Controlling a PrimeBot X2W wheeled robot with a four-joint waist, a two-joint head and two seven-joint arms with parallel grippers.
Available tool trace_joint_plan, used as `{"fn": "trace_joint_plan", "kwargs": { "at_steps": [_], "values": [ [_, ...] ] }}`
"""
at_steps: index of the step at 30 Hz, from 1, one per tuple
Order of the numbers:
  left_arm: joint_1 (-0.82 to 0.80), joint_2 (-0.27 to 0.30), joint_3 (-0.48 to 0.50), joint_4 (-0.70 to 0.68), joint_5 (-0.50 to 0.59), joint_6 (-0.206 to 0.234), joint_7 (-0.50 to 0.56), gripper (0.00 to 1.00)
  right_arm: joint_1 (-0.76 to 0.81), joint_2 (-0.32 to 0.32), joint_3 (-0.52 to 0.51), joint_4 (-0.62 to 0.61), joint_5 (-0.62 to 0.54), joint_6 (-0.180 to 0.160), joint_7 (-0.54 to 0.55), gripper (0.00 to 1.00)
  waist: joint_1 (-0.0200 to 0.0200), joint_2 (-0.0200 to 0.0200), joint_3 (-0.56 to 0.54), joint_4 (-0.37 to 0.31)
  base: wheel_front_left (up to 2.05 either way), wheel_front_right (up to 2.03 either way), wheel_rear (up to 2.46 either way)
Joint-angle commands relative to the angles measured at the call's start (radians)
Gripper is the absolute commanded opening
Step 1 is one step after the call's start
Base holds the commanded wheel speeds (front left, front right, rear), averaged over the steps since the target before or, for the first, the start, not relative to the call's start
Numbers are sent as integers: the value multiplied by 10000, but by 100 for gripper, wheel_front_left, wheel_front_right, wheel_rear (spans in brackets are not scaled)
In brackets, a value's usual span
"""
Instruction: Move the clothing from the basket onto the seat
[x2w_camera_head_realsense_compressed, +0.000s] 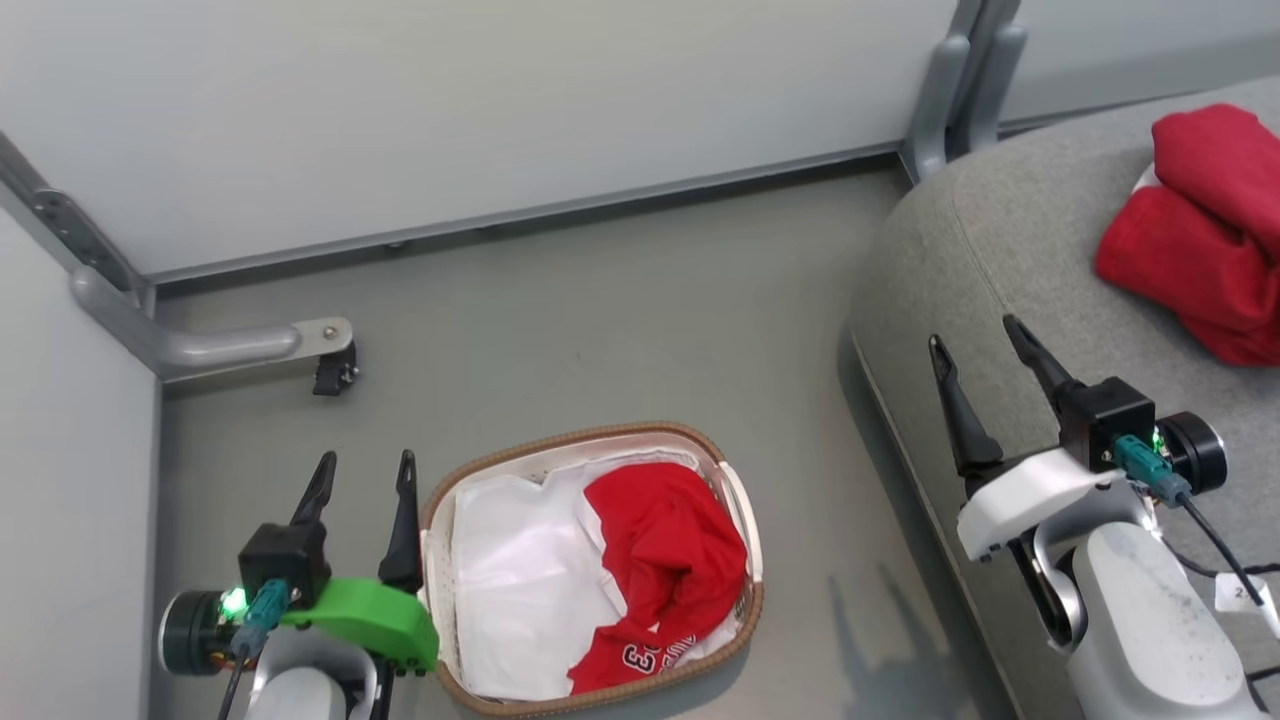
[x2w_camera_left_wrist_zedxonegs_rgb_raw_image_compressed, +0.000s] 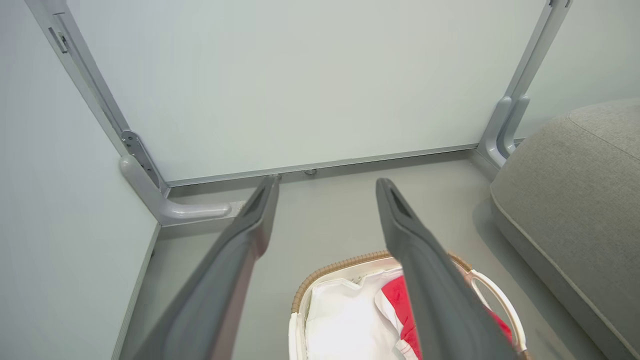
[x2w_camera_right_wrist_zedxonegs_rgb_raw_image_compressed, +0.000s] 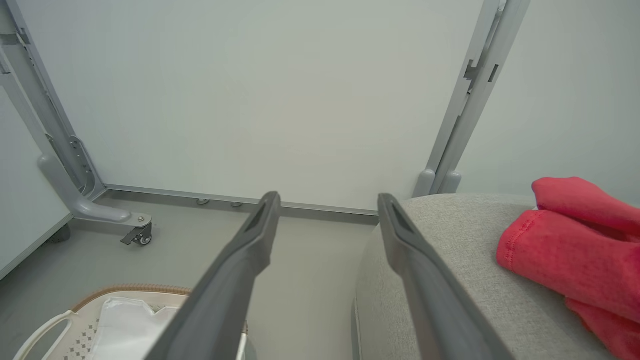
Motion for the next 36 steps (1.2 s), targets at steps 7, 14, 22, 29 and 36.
{"fn": "trace_joint_plan", "kwargs": {
  "at_steps": [7,14,22,29,36],
  "values": [
    [963,-8,697,-189,93,133,-7,100,892,139,31,-74,187,-14,-1,100,1,0,-793,446,0,0,0],
    [1699,-14,978,-562,-397,456,-8,100,1548,297,-115,-94,262,-14,-1,100,1,0,-1004,467,0,0,0],
    [1901,-15,890,-735,-390,527,-8,100,1702,329,-156,-63,243,-14,-1,100,1,0,-988,413,0,0,0],
    [1120,-14,604,-550,-415,290,-8,100,1050,358,-56,-306,146,-14,-1,100,1,0,-248,163,0,0,0],
    [-182,-8,142,-83,-538,-1,-6,100,-78,455,149,-653,131,-14,-1,100,1,0,1148,-397,0,0,0]
  ]
}}
